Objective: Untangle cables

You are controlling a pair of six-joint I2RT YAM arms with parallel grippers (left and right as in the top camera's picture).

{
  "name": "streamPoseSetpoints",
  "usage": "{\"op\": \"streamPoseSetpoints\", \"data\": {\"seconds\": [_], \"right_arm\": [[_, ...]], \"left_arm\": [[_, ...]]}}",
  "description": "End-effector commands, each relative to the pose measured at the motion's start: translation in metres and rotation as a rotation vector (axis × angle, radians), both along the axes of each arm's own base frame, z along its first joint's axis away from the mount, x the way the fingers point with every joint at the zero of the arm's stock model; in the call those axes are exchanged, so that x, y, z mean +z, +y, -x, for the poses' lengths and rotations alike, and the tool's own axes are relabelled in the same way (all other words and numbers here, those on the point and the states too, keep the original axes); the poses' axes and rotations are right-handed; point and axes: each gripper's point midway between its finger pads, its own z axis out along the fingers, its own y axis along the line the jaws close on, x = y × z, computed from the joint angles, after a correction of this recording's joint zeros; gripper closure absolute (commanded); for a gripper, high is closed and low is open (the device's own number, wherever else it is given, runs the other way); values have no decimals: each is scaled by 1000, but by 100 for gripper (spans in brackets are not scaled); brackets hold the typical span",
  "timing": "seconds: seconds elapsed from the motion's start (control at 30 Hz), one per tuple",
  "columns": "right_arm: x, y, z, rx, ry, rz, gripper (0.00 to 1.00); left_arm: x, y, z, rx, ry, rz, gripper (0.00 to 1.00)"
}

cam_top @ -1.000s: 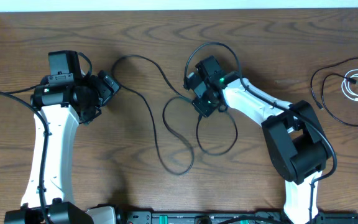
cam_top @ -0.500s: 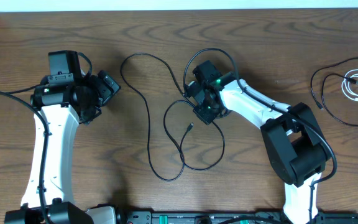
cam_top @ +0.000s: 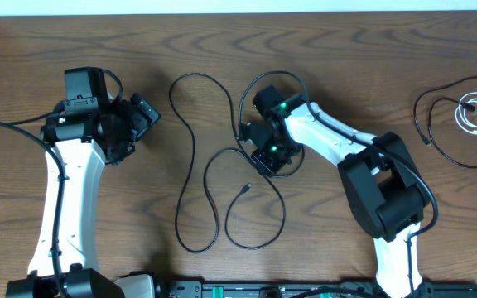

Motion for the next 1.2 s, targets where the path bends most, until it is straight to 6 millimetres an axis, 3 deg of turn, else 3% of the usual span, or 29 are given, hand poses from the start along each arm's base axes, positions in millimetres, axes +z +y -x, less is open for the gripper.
{"op": "streamPoseSetpoints", "data": {"seconds": [0.0, 0.1, 0.27, 0.4, 0.5, 0.67, 0.73, 1.0, 1.07, 1.17], "right_arm": [[13, 15, -8, -11, 10, -79, 91], [15, 16, -11, -31, 11, -83, 83], [27, 27, -9, -34, 49, -158, 64], [51, 41, -16, -45, 73, -287, 60], [63, 39, -34, -121, 76, -317, 55], [67, 13, -66, -292, 90, -315, 52], [67, -3, -76, -364, 106, -307, 44], [56, -65, -84, -508, 164, -202, 33], [49, -75, -83, -521, 153, -145, 11], [42, -85, -80, -526, 139, -79, 6]], "left_arm": [[2, 2, -4, 7, -15, 0, 2], [3, 2, -5, 6, -18, 0, 2], [-5, -5, 10, -12, 50, 25, 2], [-14, -23, 16, -173, 59, -8, 2], [-21, -41, 21, -310, 79, -37, 1], [-38, -61, 27, -443, 141, -117, 4], [-49, -63, 28, -470, 183, -162, 6], [-98, -94, 40, -669, 335, -179, 9], [-111, -101, 44, -740, 371, -188, 9], [-128, -107, 50, -778, 426, -190, 9]]}}
